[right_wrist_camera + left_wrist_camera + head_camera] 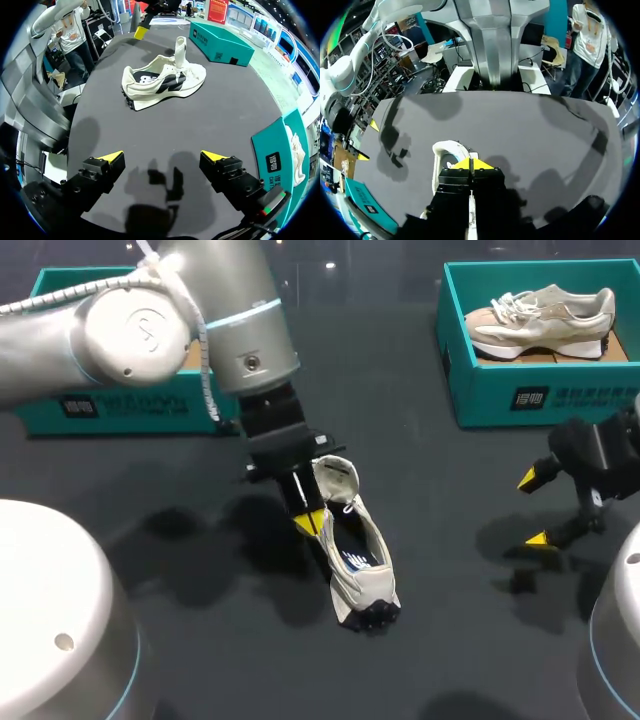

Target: Take the shoe out of the shoebox, open the shoe tongue, remove and reinsert the insole, then place the shoe into the shoebox

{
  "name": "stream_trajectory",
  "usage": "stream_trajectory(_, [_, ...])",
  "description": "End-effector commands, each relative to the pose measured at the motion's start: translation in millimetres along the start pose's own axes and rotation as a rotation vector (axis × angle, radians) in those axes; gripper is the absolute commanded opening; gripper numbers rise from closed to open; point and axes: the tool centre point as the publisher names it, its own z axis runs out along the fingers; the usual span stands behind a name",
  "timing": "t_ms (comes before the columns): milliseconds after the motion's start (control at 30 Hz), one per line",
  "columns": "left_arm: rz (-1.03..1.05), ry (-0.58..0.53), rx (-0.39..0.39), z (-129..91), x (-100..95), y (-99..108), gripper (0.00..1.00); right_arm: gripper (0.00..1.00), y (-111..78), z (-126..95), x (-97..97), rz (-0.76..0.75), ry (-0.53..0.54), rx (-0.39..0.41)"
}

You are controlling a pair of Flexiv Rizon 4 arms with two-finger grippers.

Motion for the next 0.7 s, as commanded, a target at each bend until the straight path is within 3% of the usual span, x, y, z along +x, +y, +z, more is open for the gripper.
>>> stream_trajectory(33, [0.003, 0.129, -0.011, 11.2, -22.7, 1.8, 0.00, 1.00, 0.1, 0.6, 1.5, 0.000, -0.003, 0.003])
stream_trajectory(233, [0.003, 0.129, -0.011, 11.2, -22.7, 1.8, 0.00, 1.00, 0.1, 0.6, 1.5, 0.000, -0.003, 0.003])
stream_trajectory(433, [0.002, 0.188, -0.044, 43.8, -34.9, 8.4, 0.00, 1.00, 0.1, 0.6, 1.5, 0.000, -0.003, 0.003])
stream_trajectory(700, [0.006, 0.192, -0.049, 49.3, -37.0, 12.2, 0.00, 1.00, 0.1, 0.6, 1.5, 0.000, -0.003, 0.003])
